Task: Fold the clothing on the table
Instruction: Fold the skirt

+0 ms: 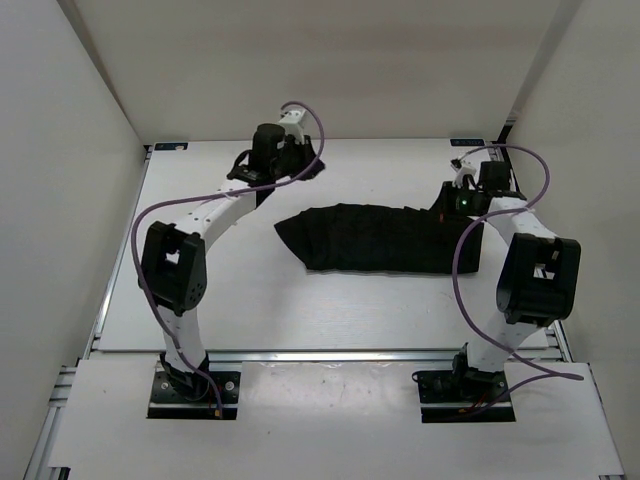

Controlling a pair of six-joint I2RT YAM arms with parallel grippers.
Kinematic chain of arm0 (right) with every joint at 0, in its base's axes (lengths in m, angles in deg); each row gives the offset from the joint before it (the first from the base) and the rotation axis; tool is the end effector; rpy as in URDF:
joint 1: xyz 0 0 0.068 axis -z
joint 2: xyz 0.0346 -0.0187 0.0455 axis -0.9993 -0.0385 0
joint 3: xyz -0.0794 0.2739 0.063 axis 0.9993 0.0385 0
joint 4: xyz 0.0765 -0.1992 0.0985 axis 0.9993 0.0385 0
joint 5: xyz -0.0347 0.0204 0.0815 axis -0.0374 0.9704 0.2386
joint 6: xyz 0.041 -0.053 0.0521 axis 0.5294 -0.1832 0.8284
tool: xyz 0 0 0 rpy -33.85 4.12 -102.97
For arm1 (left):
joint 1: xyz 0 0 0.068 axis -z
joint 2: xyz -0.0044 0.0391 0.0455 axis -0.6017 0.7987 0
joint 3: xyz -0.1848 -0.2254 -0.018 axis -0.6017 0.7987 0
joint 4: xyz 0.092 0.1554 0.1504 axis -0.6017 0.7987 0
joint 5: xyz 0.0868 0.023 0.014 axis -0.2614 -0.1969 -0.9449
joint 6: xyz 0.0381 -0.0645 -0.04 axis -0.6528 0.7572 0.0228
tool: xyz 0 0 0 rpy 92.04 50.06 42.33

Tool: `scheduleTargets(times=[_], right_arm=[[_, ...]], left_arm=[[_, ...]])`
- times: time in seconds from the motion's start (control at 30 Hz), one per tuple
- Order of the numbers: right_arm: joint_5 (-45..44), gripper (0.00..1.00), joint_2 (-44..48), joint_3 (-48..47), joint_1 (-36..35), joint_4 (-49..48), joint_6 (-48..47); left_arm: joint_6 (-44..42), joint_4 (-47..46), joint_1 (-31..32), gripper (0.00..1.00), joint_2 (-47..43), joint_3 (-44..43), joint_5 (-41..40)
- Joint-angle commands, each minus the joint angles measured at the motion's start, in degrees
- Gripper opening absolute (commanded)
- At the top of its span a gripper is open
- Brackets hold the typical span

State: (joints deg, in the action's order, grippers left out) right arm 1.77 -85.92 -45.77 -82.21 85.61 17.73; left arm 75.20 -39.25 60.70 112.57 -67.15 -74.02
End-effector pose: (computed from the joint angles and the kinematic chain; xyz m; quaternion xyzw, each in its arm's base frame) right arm 0.3717 0.0047 0.2353 -0.0557 0.9029 0.2516 0.3441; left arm 0.4235 -0.2030 0.3057 0.1107 0.8346 -0.2647 0.4702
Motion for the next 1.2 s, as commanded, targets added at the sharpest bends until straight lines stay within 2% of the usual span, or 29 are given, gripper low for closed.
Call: scheduleTargets(times=[0.0, 0.03, 0.07, 0.1, 0.17, 0.23, 0.33, 0.47, 0.57, 0.6, 0.77, 0.8, 0.93, 1.0, 1.1, 1.17], right_arm=[[11.3, 0.0, -0.2, 4.5, 2.3, -1.8, 3.3], [11.8, 0.0, -0.2, 6.6, 2.7, -3.1, 3.7], [13.5, 0.0, -1.0, 7.4, 3.4, -3.5, 4.9], [15.5, 0.0, -1.2, 8.2, 4.0, -3.8, 5.5], [16.9, 0.0, -3.4, 8.5, 4.4, -3.5, 5.0], [14.5, 0.0, -4.1, 8.4, 4.7, -2.2, 6.5], [15.9, 0.0, -6.9, 10.4, 7.8, -4.0, 12.1], [15.3, 0.0, -11.2, 9.9, 11.7, -3.2, 17.1], [18.1, 0.0, -13.2, 10.3, 12.3, -5.5, 22.0], [17.1, 0.0, -13.1, 9.8, 11.6, -4.7, 21.7], [-0.1, 0.0, -8.0, 7.6, 9.7, 1.5, 23.2], [-0.9, 0.0, -5.9, 8.1, 9.9, 1.4, 23.4], [6.2, 0.0, 3.4, 10.4, 9.5, -2.9, 18.6], [14.9, 0.0, 6.0, 8.8, 8.0, -3.8, 10.9], [19.8, 0.0, 5.3, 4.9, 5.3, -0.3, 5.6], [24.6, 0.0, 1.7, 3.1, 2.3, 2.8, 2.8]], left_arm=[[10.1, -10.4, 1.0, 0.2, 1.4, 5.7, 23.9], [16.5, -14.5, 0.8, 0.17, 4.2, 6.9, 30.8], [22.5, -17.2, 1.4, 0.16, 5.2, 9.5, 33.3], [25.2, -25.0, 1.8, 0.12, 6.1, 11.6, 36.1], [29.7, -31.1, 3.1, 0.11, 6.8, 15.6, 34.8], [29.2, -28.5, 3.8, 0.11, 10.6, 13.4, 34.9], [30.5, -27.7, 4.0, 0.11, 15.5, 11.8, 34.4], [29.9, -17.0, 2.6, 0.0, 23.2, 5.0, 36.3], [25.3, -8.2, 2.0, 0.0, 25.3, 2.1, 33.8], [23.6, -7.5, 2.2, 0.0, 25.2, 2.2, 33.0], [20.7, -3.1, 1.3, 0.0, 22.0, 0.4, 27.6], [19.8, -2.6, 1.0, 0.0, 20.8, -1.1, 26.7], [18.2, -3.0, 1.3, 0.01, 16.7, -5.8, 24.1], [19.3, -7.4, 2.1, 0.04, 13.1, -6.6, 24.1], [21.3, -11.6, 5.3, 0.06, 11.7, -8.5, 24.9], [21.5, -9.9, 7.6, 0.01, 13.4, -11.7, 27.2]])
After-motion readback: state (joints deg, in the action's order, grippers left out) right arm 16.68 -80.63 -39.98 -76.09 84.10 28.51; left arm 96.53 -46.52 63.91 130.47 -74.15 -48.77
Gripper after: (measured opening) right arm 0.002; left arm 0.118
